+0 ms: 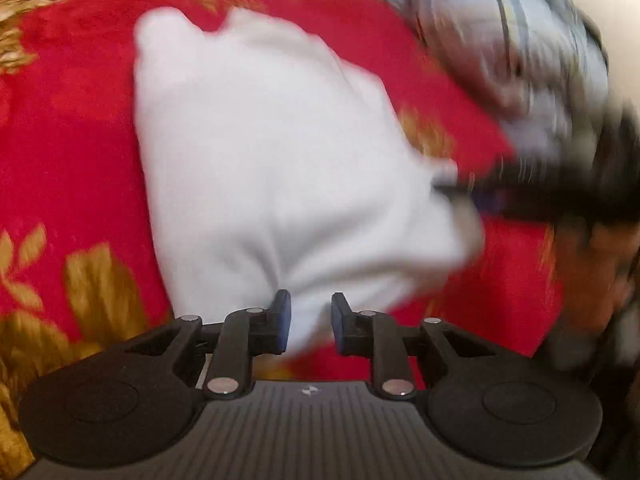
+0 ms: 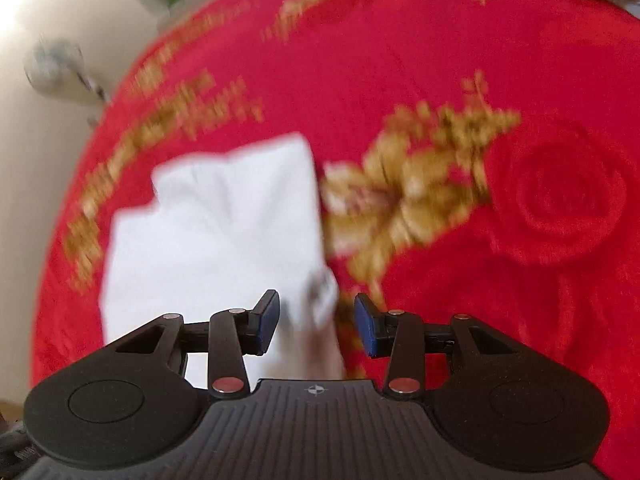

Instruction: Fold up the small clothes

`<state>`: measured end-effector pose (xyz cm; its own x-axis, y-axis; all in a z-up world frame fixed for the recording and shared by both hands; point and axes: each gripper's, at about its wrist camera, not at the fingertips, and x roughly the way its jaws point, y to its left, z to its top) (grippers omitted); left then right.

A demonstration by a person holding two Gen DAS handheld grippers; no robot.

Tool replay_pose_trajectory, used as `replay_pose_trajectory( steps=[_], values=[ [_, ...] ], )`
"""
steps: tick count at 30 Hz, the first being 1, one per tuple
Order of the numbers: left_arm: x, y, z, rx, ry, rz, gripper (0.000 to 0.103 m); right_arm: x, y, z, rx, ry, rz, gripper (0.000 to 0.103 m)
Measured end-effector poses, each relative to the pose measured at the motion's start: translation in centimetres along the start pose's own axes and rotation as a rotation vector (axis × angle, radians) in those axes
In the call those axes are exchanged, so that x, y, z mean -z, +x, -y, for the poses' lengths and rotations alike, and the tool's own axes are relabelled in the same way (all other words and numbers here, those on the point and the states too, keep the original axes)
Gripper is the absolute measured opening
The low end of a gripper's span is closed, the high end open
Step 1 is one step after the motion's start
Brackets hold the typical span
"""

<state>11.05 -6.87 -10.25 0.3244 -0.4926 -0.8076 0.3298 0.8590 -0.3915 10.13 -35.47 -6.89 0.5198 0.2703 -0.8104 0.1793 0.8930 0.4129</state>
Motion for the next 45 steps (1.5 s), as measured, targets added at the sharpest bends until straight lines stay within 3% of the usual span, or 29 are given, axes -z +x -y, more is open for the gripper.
replay_pose_trajectory(
  steps=[1, 2, 3, 5, 7, 8, 10, 13, 16, 17, 18, 19, 20, 22, 24, 27, 28, 33, 36, 37, 40, 42, 45],
  values=[
    [-0.1, -0.5, 0.1, 0.006, 0.023, 0.011, 0.024, 0.2, 0.0, 0.1, -0.012, 0.005, 0.002, 0.021],
    [-0.4, -1.2, -0.2, 0.027, 0.018, 0.019, 0.025, 0.4, -0.1, 0.3, -0.026, 0.011, 0.006, 0.011],
    [-1.0, -2.0, -0.6, 0.066, -0.005, 0.041, 0.026, 0.5, -0.3, 0.6, -0.033, 0.019, 0.019, 0.008],
    [-2.4, -3.6, -1.8, 0.102, -0.044, 0.112, 0.035, 0.6, -0.8, 1.1, -0.033, 0.028, 0.036, 0.006],
    [-4.0, -4.9, -3.6, 0.073, -0.099, 0.202, 0.059, 0.7, -1.0, 1.4, -0.033, 0.029, 0.036, 0.006],
    [-4.9, -5.1, -4.6, 0.043, -0.139, 0.237, 0.063, 0.8, -1.0, 1.5, -0.025, 0.027, 0.033, 0.006],
    [-6.7, -4.5, -7.0, -0.004, -0.248, 0.253, 0.066, 0.8, -0.7, 1.6, 0.006, 0.017, 0.029, 0.003],
    [-8.4, -1.8, -10.1, 0.006, -0.364, 0.192, 0.066, 0.7, -0.6, 1.8, -0.001, 0.025, 0.031, 0.004],
    [-9.2, 0.7, -11.8, 0.046, -0.451, 0.181, 0.068, 0.4, -0.7, 1.5, -0.031, 0.035, 0.050, 0.016],
    [-9.1, 1.5, -12.6, 0.075, -0.491, 0.184, 0.068, 0.4, -0.6, 1.3, -0.043, 0.033, 0.055, 0.024],
    [-9.1, 1.9, -13.1, 0.093, -0.520, 0.198, 0.068, 0.4, -0.5, 1.1, -0.057, 0.029, 0.056, 0.042],
    [-9.0, 2.4, -12.9, 0.100, -0.526, 0.209, 0.068, 0.3, -0.2, 0.7, -0.066, 0.020, 0.048, 0.050],
    [-9.2, 2.6, -12.5, 0.098, -0.519, 0.215, 0.066, 0.4, 0.3, 0.3, -0.069, 0.007, 0.030, 0.049],
    [-10.0, 2.8, -11.5, 0.068, -0.461, 0.207, 0.034, 0.5, 1.2, -0.5, -0.056, -0.015, 0.008, 0.047],
    [-10.0, 1.5, -10.5, 0.059, -0.390, 0.216, 0.029, 0.5, 1.6, -1.3, -0.041, -0.021, 0.015, 0.037],
    [-10.5, -2.6, -9.5, 0.020, -0.271, 0.277, 0.029, 0.2, 1.4, -2.4, -0.030, -0.002, 0.051, 0.017],
    [-10.7, -4.0, -9.6, 0.006, -0.255, 0.293, 0.029, 0.1, 1.3, -2.9, -0.050, 0.005, 0.055, 0.015],
    [-10.7, -11.7, -13.0, -0.079, -0.220, 0.334, 0.029, 1.2, 1.8, -8.6, -0.200, -0.074, 0.090, 0.014],
    [-10.3, -14.7, -16.4, -0.180, -0.211, 0.331, 0.039, 1.5, 3.3, -11.7, -0.286, -0.095, 0.071, 0.012],
    [-10.1, -15.6, -17.6, -0.215, -0.231, 0.326, 0.044, 1.5, 3.8, -12.7, -0.306, -0.108, 0.067, 0.010],
    [-8.1, -17.6, -19.2, -0.304, -0.242, 0.315, 0.044, 1.8, 5.0, -15.0, -0.323, -0.161, 0.058, 0.009],
    [-6.4, -18.9, -18.6, -0.303, -0.180, 0.321, 0.044, 2.1, 6.0, -15.6, -0.298, -0.171, 0.020, 0.009],
    [-3.8, -19.2, -18.6, -0.244, -0.175, 0.315, 0.044, 2.6, 6.6, -15.5, -0.258, -0.177, 0.003, 0.009]
  ],
)
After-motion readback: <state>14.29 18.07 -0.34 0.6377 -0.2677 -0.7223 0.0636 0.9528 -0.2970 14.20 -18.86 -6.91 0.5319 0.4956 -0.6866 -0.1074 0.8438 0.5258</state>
